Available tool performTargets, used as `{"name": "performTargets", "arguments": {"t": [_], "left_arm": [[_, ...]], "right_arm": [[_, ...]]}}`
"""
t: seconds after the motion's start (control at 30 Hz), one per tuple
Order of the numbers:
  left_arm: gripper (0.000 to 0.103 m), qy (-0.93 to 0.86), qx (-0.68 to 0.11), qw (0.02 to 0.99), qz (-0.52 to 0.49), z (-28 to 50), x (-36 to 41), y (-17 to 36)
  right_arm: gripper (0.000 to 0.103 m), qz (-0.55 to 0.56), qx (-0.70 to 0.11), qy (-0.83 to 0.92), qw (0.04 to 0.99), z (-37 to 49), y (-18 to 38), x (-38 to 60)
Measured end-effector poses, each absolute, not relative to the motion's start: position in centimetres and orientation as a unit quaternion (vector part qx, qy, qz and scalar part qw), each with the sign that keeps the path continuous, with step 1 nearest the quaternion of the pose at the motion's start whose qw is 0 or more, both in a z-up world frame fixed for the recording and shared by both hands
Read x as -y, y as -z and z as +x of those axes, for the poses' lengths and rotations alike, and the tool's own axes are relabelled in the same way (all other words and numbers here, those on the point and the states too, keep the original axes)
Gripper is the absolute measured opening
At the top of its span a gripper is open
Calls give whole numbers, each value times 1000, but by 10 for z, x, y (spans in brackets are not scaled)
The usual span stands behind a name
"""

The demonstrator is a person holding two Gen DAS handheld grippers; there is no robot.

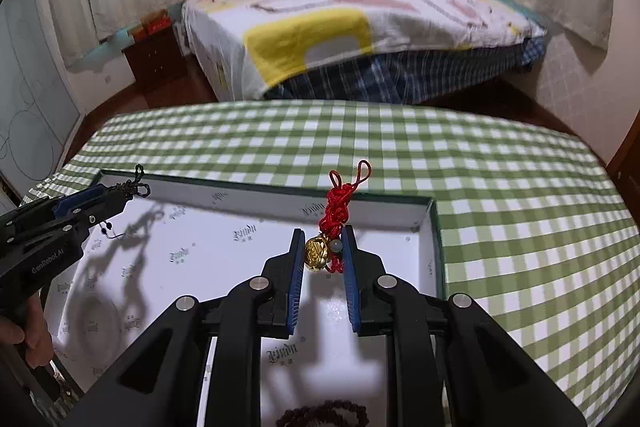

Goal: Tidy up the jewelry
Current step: 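Carry the pendant and tassel into the tray and open both grippers, then withdraw both grippers from the tray toward the remaining jewelry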

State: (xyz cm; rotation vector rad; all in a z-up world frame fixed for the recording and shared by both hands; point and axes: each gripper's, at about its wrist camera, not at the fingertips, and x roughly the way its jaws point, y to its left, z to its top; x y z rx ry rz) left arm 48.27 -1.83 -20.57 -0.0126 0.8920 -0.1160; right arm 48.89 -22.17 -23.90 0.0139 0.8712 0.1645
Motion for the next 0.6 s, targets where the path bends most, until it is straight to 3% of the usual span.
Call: {"name": "performTargets", "arguments": {"t": [0.23,0.3,0.5,0.6], "left_arm": [[34,67,-497,864,-46,500,13,230],[57,68,-504,860,-45,500,13,232],[68,62,-498,864,-48,499,12,230],[75,61,-487,870,-56,492,7,227]], "right_arm": [[20,29,-481,-90,872,505,256,225],[22,34,-487,-89,868,506,258,226],[39,25,-476,-100,873,502,255,220],[55,15,-459,-93,883,496,250,217]]}}
